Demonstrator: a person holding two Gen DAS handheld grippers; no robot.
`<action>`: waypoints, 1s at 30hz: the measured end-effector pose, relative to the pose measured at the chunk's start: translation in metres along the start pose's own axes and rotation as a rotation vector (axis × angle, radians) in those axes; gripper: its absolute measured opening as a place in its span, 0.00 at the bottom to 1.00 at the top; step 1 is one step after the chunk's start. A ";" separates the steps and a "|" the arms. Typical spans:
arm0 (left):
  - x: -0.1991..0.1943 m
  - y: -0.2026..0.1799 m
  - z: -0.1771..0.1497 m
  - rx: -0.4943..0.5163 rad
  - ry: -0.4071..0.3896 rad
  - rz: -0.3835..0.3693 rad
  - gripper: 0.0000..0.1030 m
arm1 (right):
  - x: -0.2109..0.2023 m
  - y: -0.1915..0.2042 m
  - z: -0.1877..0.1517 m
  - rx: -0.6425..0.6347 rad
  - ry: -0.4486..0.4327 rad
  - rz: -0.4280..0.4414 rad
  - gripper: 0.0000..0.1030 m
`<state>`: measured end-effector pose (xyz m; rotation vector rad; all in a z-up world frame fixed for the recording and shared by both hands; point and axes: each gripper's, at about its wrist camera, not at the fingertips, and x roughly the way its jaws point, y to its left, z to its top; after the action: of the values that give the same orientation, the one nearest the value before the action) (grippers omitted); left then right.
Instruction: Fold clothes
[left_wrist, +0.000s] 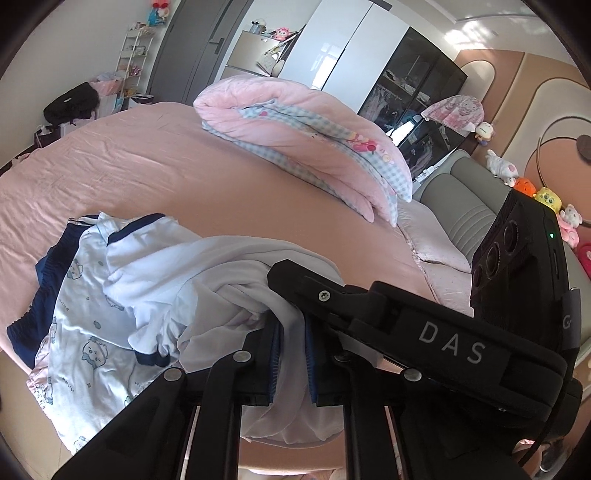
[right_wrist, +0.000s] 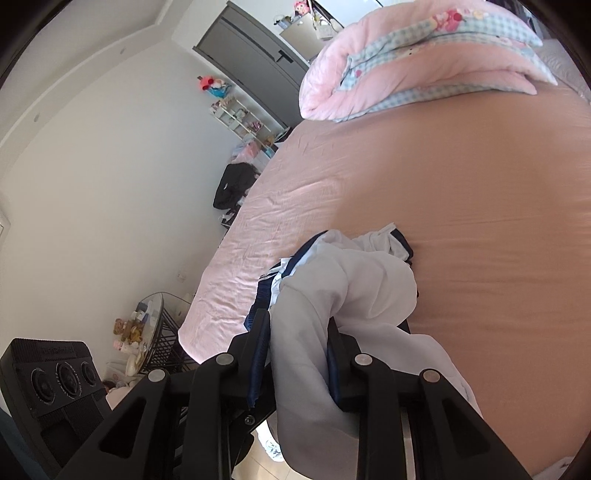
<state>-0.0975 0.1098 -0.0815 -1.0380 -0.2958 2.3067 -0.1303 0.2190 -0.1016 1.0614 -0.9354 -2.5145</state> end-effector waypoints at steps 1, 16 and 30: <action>0.001 -0.006 0.001 0.010 -0.001 -0.009 0.09 | -0.006 -0.002 0.003 0.002 -0.009 -0.006 0.26; 0.049 -0.128 0.021 0.185 0.041 -0.143 0.08 | -0.101 -0.071 0.046 0.068 -0.170 -0.114 0.26; 0.104 -0.177 -0.008 0.226 0.202 -0.216 0.08 | -0.144 -0.153 0.042 0.147 -0.170 -0.207 0.26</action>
<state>-0.0711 0.3134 -0.0757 -1.0572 -0.0600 1.9733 -0.0573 0.4201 -0.0995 1.0483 -1.1242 -2.7779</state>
